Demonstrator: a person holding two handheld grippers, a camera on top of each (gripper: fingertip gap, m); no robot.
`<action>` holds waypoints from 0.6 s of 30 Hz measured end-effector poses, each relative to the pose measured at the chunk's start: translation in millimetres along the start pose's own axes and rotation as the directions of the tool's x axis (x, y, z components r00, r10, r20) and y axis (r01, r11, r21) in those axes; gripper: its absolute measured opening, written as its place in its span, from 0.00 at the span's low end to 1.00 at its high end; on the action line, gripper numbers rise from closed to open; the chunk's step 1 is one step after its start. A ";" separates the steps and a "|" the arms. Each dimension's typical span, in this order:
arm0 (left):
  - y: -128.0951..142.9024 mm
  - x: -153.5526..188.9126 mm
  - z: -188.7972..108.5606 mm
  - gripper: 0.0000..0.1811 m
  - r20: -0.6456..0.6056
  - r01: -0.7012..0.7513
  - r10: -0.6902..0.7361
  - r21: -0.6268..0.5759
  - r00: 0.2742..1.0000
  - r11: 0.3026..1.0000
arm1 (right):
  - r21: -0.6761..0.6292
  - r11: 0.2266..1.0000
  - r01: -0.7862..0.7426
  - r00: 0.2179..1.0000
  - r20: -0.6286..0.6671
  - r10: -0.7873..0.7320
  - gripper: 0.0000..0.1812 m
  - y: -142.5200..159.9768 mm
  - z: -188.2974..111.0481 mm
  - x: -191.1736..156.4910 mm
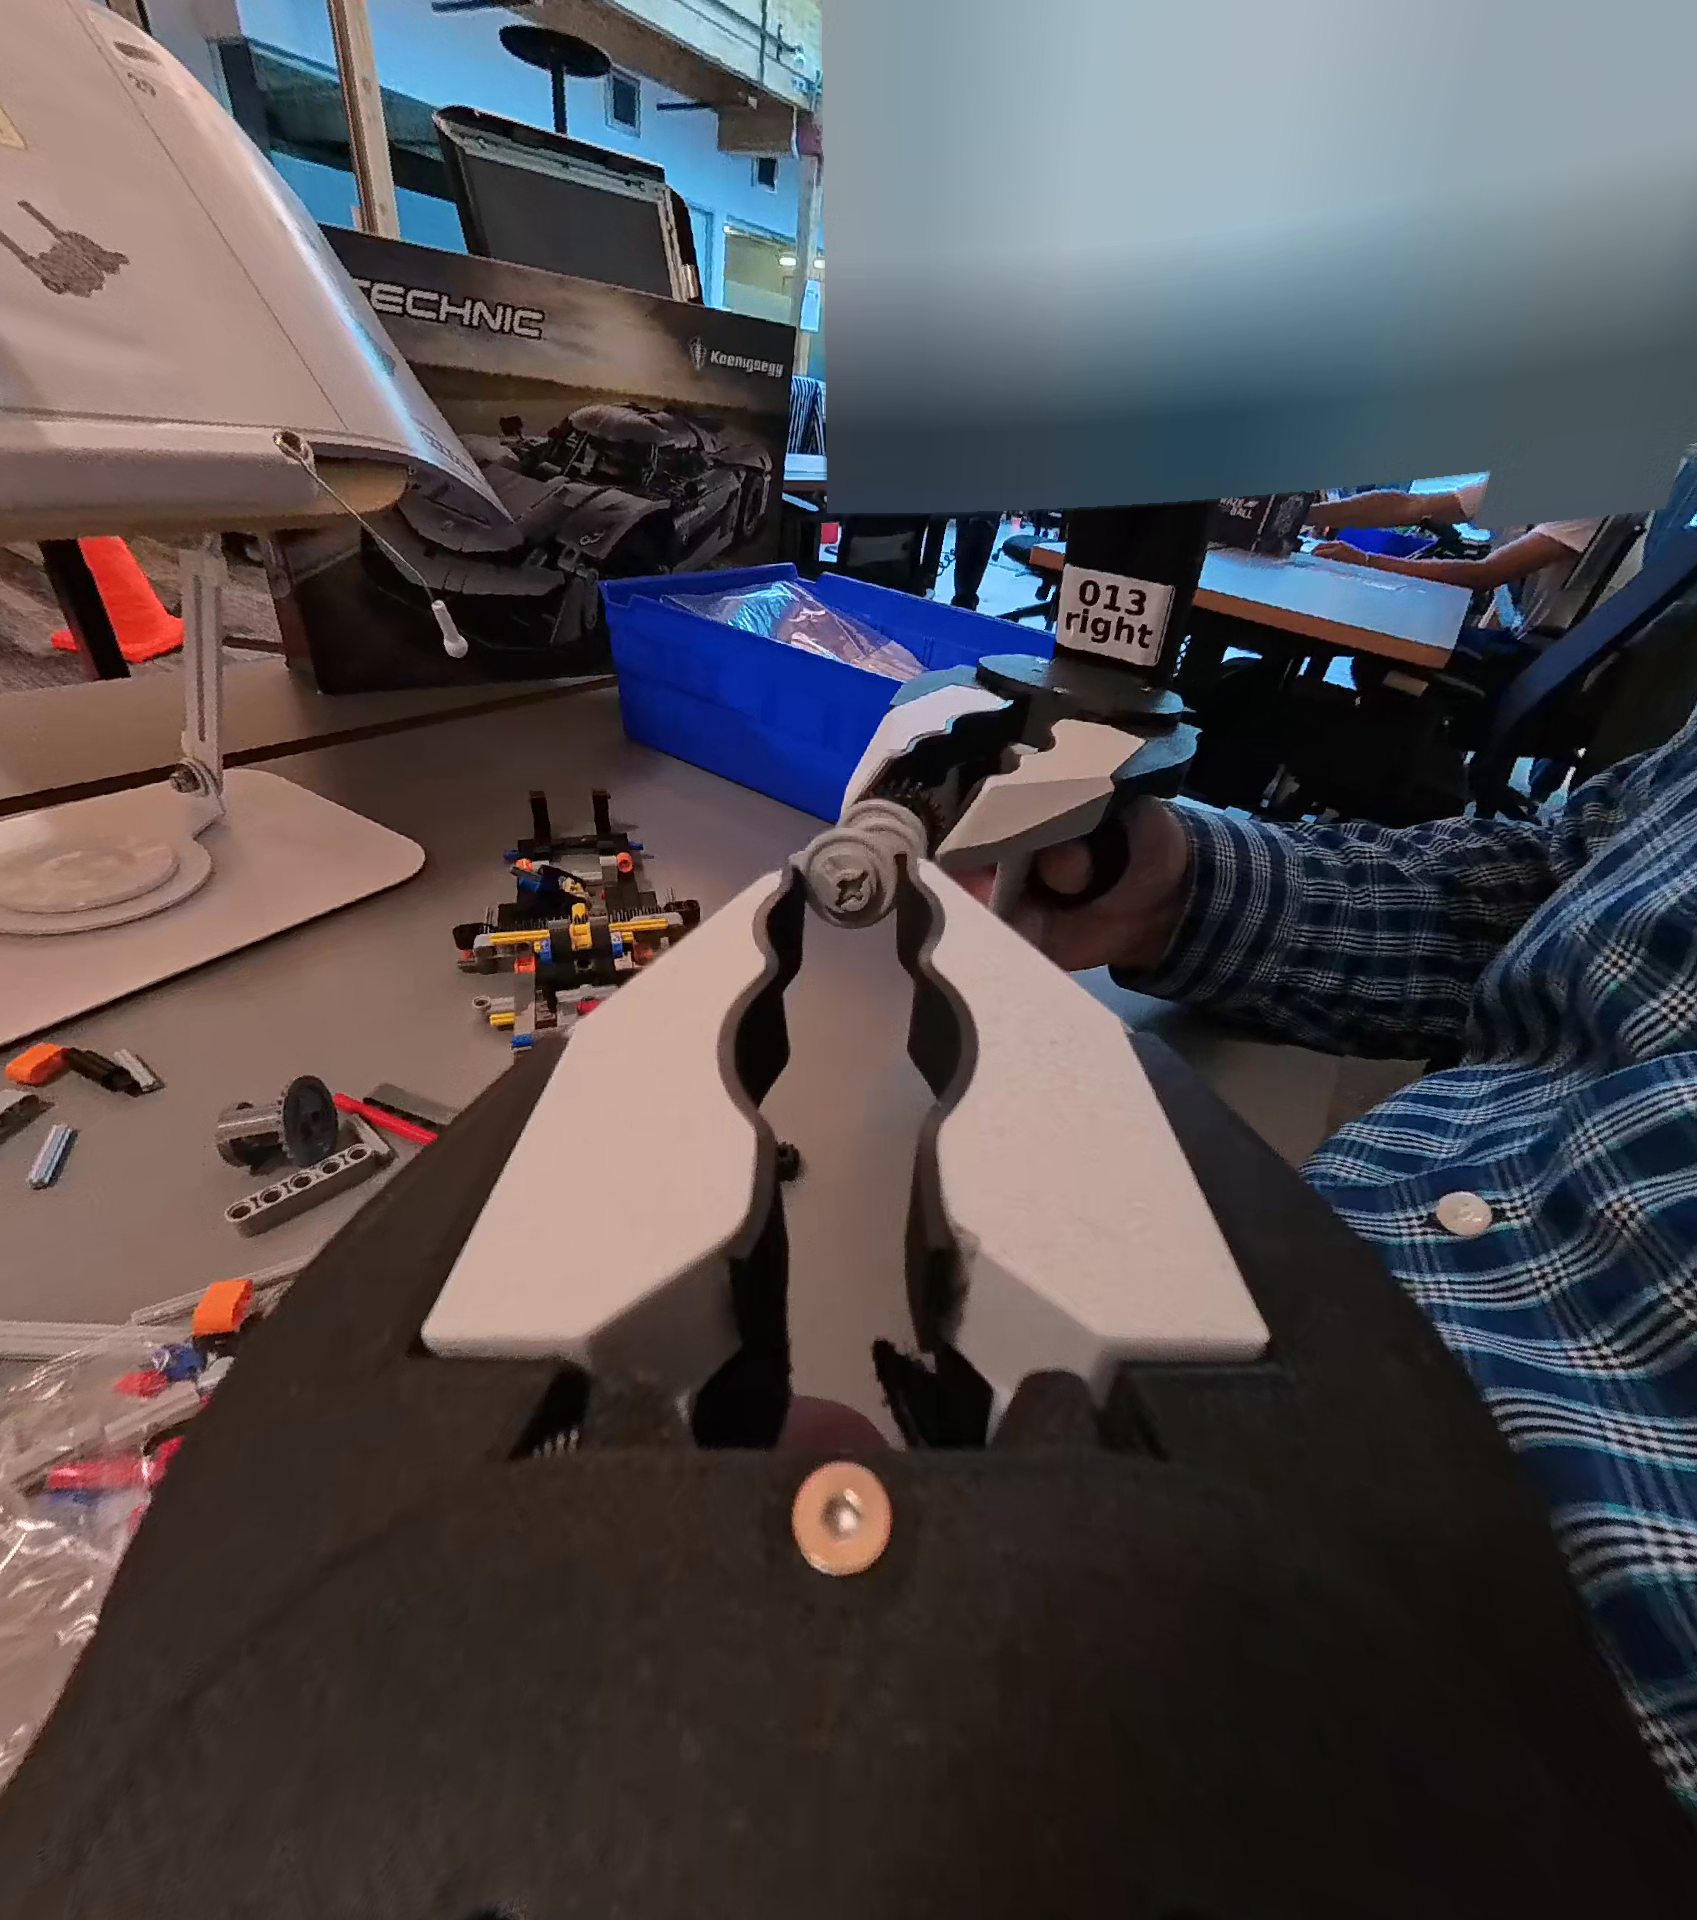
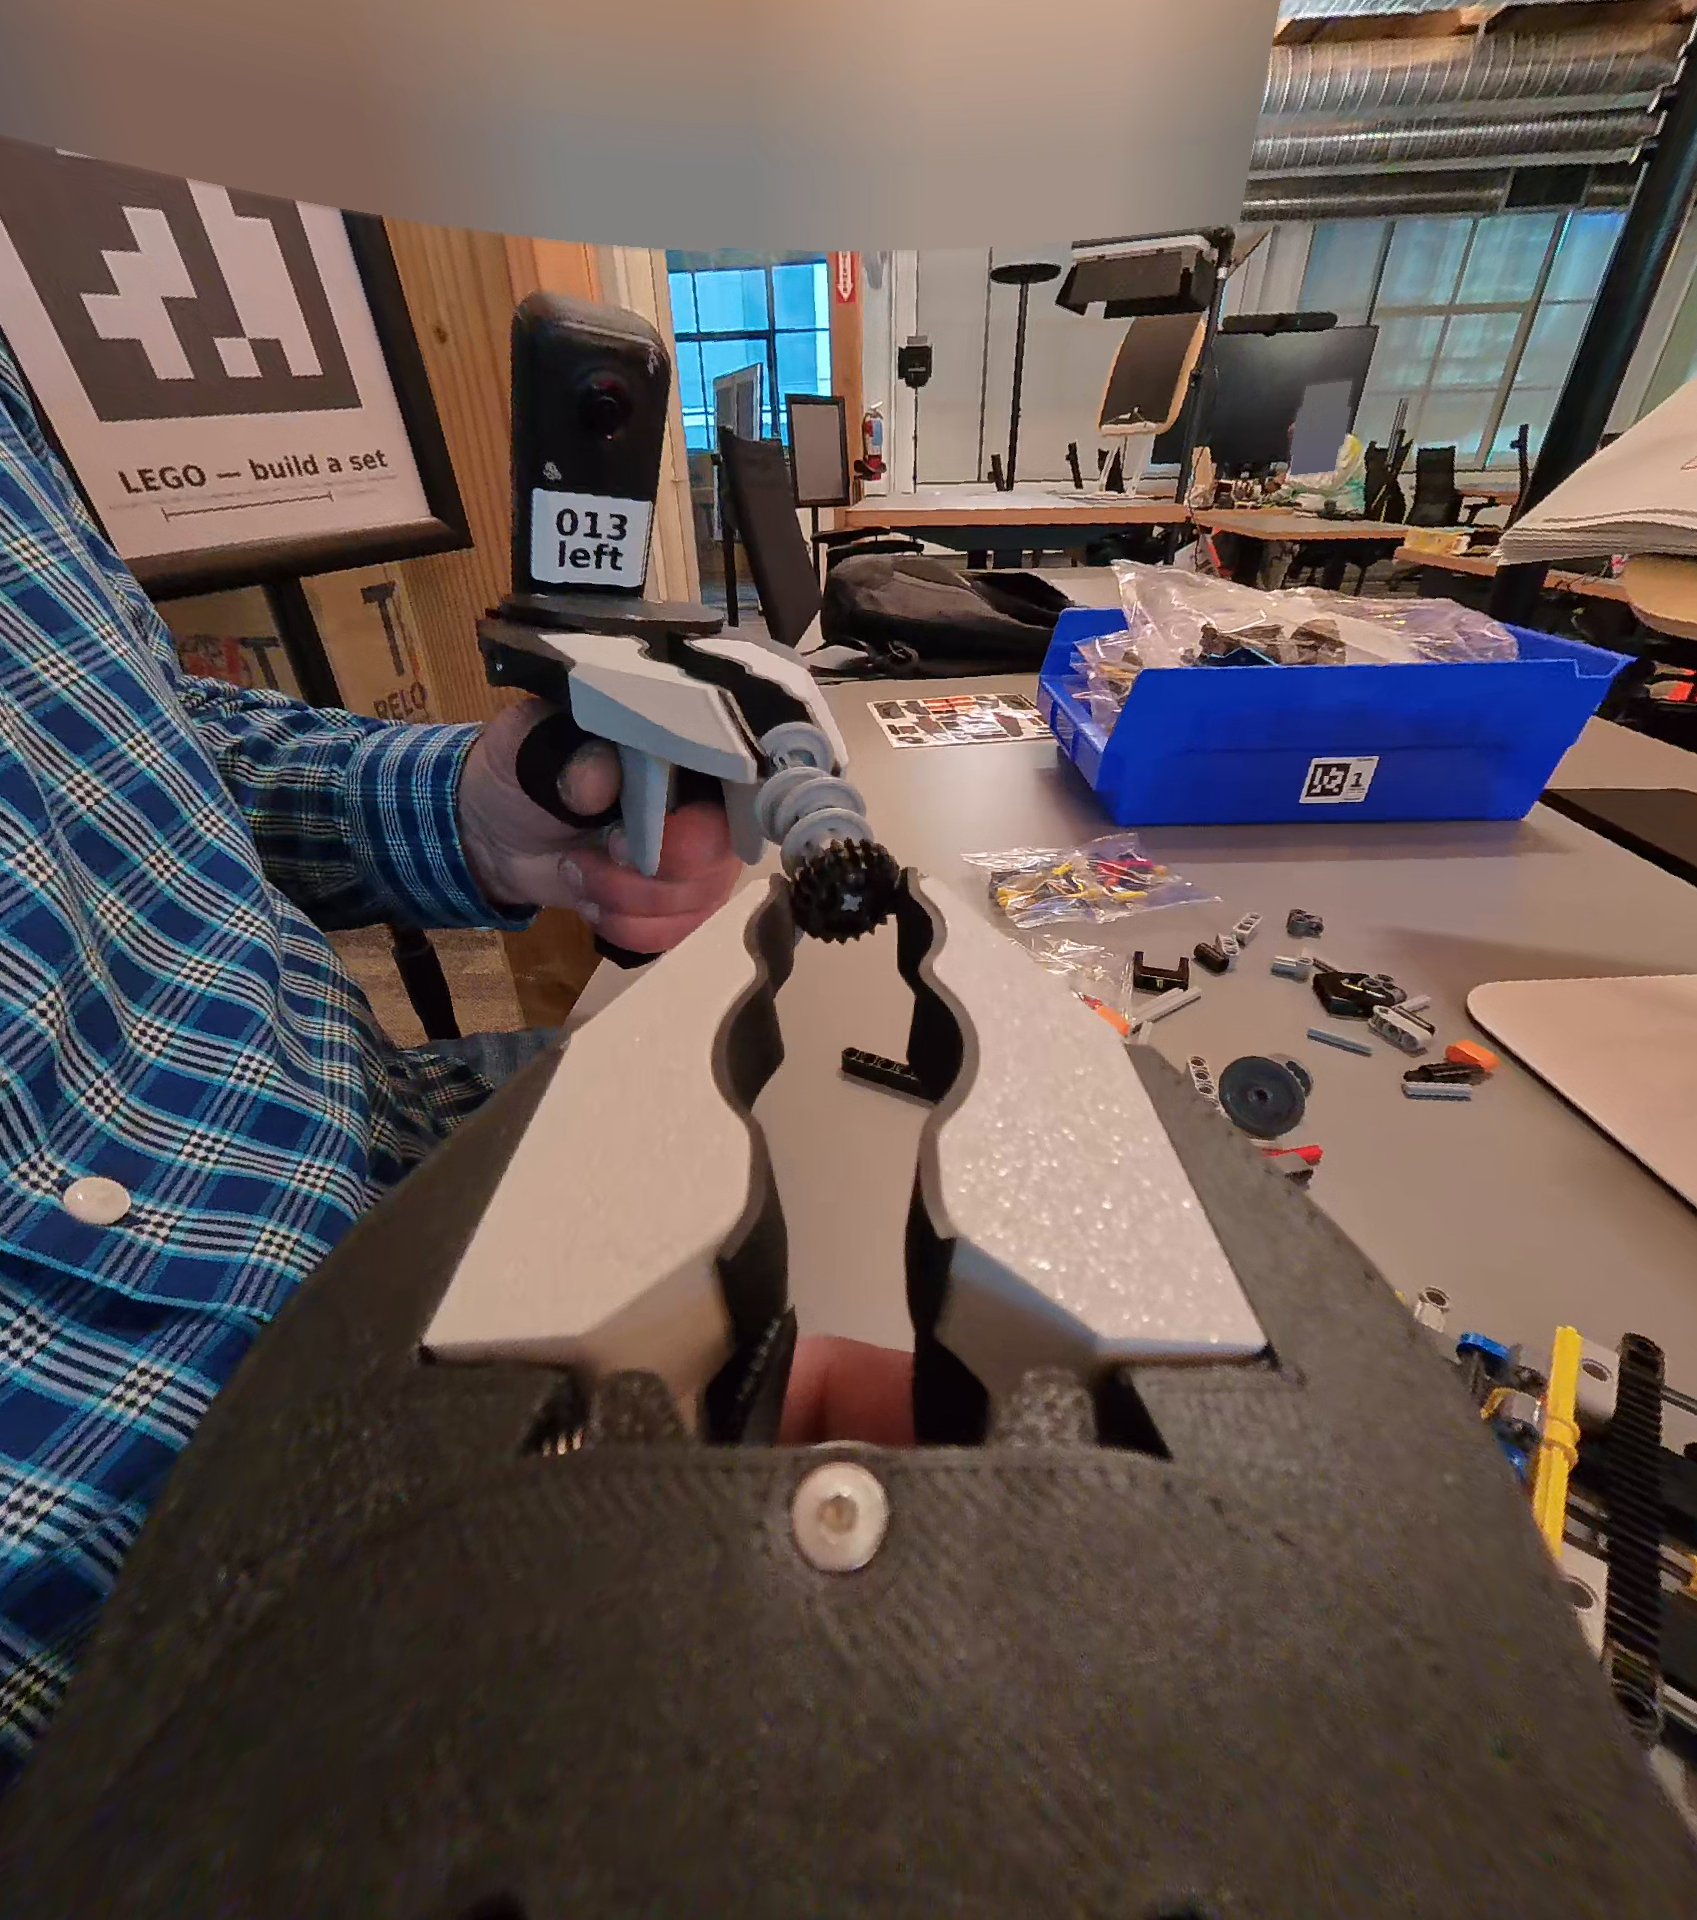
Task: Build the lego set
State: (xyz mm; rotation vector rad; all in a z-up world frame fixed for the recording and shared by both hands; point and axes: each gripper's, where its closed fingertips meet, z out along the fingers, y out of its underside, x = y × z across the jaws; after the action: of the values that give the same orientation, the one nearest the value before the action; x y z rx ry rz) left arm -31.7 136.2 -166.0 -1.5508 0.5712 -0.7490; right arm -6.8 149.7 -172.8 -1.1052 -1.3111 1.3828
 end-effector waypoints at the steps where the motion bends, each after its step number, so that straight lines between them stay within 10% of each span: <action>1: 0.5 0.3 0.1 0.09 -0.003 0.006 -0.006 0.003 1.000 1.000 | -0.001 1.000 -0.002 1.000 0.003 0.002 0.10 0.0 0.0 -0.4; 18: 10.1 6.3 -1.7 0.09 -0.045 -0.001 0.000 -0.032 0.999 0.999 | 0.004 0.998 -0.062 0.997 0.057 0.061 0.10 6.8 -0.4 -5.8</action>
State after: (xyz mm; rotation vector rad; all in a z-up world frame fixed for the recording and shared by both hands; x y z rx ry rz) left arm -28.1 129.2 -175.2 -1.5663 0.6192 -0.7794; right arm -5.5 143.9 -179.4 -1.1179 -1.3222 1.4719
